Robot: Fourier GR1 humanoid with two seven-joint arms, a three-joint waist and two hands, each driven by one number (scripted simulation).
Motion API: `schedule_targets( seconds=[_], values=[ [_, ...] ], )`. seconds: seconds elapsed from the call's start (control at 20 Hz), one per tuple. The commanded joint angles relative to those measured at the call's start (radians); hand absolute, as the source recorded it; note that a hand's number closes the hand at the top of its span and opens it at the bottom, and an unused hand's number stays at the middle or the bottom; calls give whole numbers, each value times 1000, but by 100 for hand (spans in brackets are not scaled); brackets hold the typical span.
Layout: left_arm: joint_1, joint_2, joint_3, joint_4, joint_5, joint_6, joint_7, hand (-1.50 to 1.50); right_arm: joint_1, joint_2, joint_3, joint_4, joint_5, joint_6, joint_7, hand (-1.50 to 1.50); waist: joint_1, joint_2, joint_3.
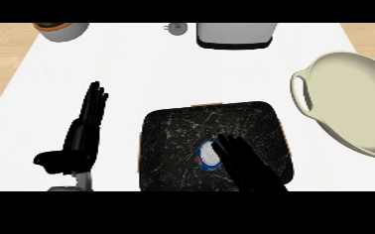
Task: Pick the can from the tray and place it in the pot
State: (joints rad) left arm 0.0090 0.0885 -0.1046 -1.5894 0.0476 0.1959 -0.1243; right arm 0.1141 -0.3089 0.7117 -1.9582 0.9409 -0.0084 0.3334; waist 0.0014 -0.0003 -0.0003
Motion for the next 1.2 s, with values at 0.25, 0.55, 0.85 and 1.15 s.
schedule_targets(
  seconds=[0.25,0.55,0.85,1.15],
  values=[
    [-24,-12,39,50,-2,-31,-6,0,-34,117,-10,181,74,-34,-62,-150,-2,0,0],
    [74,-48,-35,-101,-67,7,39,0,-72,129,-89,147,46,52,-65,-150,0,-1,0],
    [-12,-22,38,-25,-27,-31,19,0,-73,181,-46,315,175,-166,-168,150,-2,-1,1],
    [-1,-21,49,-12,-36,-44,19,0,-115,221,-109,407,191,-259,-258,150,0,0,0]
  ],
)
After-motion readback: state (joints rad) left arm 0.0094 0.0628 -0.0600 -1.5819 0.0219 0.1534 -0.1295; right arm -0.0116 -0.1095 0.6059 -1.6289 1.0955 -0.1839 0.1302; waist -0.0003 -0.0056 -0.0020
